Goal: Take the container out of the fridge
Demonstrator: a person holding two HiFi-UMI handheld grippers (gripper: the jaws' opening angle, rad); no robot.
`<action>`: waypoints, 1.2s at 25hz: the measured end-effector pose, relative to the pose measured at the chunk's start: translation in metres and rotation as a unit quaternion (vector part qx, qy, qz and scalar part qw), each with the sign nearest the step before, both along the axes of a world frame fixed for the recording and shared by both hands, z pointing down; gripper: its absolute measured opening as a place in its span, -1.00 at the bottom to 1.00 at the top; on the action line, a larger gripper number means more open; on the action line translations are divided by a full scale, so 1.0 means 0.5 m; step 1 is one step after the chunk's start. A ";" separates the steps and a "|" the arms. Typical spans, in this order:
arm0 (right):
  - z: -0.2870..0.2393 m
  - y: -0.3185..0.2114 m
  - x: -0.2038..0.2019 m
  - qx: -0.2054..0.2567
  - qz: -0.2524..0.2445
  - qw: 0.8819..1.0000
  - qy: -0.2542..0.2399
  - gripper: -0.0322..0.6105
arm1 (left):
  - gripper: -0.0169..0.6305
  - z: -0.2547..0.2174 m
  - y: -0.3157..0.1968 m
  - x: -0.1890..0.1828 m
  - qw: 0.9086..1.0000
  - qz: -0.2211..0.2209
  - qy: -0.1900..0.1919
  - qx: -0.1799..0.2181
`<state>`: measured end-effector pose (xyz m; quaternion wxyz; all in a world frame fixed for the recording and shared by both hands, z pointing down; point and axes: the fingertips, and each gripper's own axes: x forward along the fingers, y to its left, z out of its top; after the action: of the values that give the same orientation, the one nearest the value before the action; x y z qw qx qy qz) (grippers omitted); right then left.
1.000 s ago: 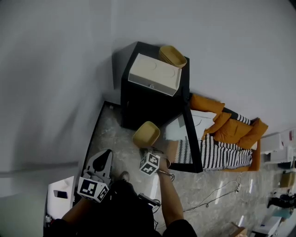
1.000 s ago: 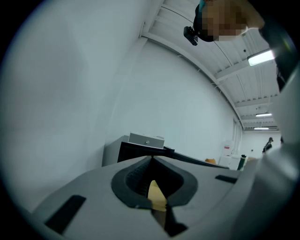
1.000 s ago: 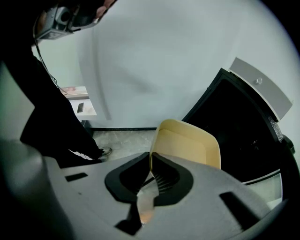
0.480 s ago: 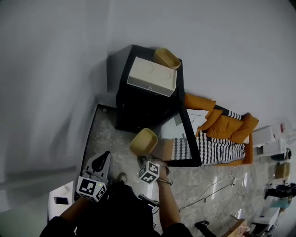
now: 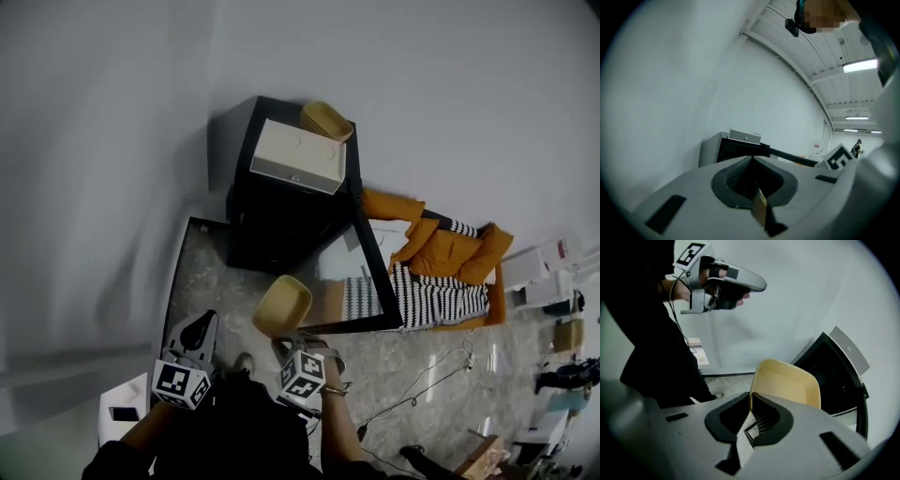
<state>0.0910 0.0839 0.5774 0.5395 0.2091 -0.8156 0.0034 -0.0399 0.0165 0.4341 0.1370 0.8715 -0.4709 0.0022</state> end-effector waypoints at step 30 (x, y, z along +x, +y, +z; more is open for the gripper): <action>-0.124 0.158 -0.016 0.001 -0.053 0.999 0.010 -0.86 | -0.93 0.005 0.070 -0.004 1.000 -0.002 0.002 0.002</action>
<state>0.0831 0.1629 0.5152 0.5465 0.1662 -0.8203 -0.0279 -0.0421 0.0514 0.4365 0.1362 0.8709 -0.4722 -0.0009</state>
